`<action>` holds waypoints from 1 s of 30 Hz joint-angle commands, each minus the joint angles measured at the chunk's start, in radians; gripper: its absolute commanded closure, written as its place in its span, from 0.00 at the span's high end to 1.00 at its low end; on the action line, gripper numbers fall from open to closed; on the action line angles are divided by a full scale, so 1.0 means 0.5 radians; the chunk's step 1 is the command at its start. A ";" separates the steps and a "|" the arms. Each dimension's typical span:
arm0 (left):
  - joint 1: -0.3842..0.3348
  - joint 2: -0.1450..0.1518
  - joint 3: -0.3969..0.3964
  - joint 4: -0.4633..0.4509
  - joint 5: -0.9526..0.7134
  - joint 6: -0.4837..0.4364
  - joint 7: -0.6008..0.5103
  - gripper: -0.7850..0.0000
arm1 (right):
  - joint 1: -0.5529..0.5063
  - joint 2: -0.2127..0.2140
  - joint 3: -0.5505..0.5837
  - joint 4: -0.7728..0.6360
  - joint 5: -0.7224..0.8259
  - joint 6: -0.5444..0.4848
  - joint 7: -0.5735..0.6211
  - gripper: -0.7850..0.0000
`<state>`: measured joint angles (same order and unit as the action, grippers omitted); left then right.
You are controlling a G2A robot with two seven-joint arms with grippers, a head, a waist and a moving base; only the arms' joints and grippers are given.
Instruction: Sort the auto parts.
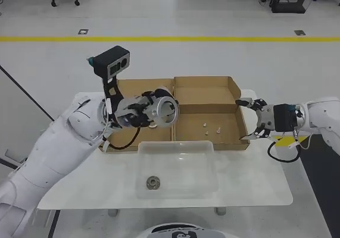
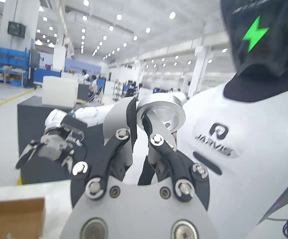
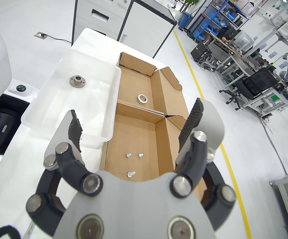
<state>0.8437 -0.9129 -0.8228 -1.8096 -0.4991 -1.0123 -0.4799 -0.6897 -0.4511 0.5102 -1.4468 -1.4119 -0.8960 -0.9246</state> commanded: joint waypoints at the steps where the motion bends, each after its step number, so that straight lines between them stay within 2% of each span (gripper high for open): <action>1: 0.040 -0.020 -0.037 -0.044 -0.149 0.000 0.009 0.00 | 0.000 0.000 0.000 0.000 0.000 0.000 0.000 1.00; 7: 0.148 -0.103 -0.166 -0.110 -0.558 0.000 -0.200 0.00 | 0.000 0.000 0.000 0.000 0.000 0.000 0.000 1.00; 14: 0.273 -0.252 -0.344 -0.126 -1.207 0.000 -0.656 0.00 | 0.000 0.000 0.000 0.000 0.000 0.000 0.000 1.00; 16: 0.300 -0.298 -0.375 -0.143 -1.326 0.000 -0.656 0.00 | 0.000 0.000 0.000 0.000 0.000 0.000 0.000 1.00; 23: 0.346 -0.424 -0.422 -0.150 -1.386 0.000 -0.656 0.00 | 0.000 0.000 0.000 0.000 0.000 0.000 0.000 1.00; 30: 0.349 -0.469 -0.433 0.047 -1.005 0.005 -0.661 0.00 | 0.000 0.000 0.000 0.000 0.000 0.000 0.000 1.00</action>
<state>1.0184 -1.1462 -1.0334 -1.8112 -1.0452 -1.0119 -0.8085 -0.6897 -0.4511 0.5102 -1.4468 -1.4119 -0.8960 -0.9246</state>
